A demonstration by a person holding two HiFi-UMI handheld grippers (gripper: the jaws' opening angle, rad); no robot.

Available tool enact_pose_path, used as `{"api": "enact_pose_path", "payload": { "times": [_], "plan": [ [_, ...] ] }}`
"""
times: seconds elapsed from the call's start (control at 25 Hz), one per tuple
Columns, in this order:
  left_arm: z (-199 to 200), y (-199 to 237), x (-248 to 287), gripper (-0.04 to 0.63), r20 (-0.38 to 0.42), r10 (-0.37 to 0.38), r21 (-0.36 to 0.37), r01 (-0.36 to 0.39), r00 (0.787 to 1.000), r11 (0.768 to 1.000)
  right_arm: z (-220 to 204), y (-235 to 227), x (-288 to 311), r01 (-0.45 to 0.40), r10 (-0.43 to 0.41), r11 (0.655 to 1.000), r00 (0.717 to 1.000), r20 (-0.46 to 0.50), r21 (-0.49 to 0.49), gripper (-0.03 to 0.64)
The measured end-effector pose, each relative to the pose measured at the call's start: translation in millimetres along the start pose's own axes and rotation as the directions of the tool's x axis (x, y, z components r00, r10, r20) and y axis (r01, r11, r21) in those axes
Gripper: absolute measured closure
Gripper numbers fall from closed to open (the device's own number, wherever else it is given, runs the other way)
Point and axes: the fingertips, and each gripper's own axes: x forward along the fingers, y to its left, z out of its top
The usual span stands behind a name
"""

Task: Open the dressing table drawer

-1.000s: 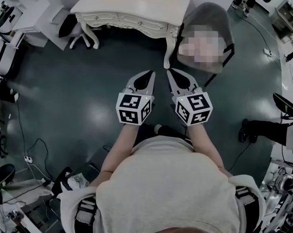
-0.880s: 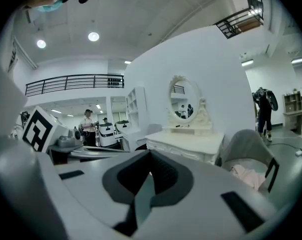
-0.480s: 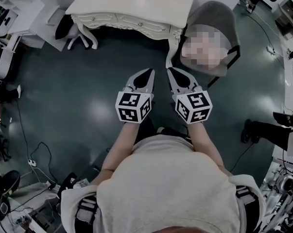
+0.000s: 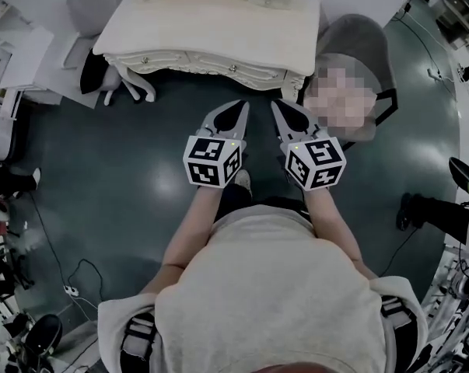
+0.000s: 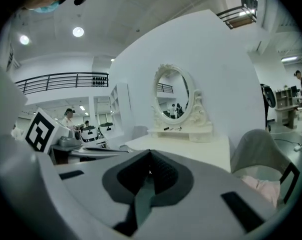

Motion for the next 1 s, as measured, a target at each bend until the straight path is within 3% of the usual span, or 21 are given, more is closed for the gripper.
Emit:
{"api": "enact_pose_path", "payload": {
  "times": [0.16, 0.44, 1.0],
  "plan": [
    [12, 39, 28, 0.586, -0.010, -0.024, -0.018, 0.024, 1.000, 1.000, 8, -13, 42, 0.035, -0.035, 0.999, 0.999, -0.009, 0.009, 0.609],
    [23, 70, 72, 0.586, -0.029, -0.073, -0.030, 0.072, 0.997, 0.997, 17, -38, 94, 0.066, -0.067, 0.998, 0.997, -0.040, -0.019, 0.609],
    [86, 135, 195, 0.586, 0.005, -0.065, 0.000, 0.065, 0.998, 0.998, 69, -137, 204, 0.037, -0.037, 0.996, 0.999, -0.002, -0.078, 0.609]
  ]
}}
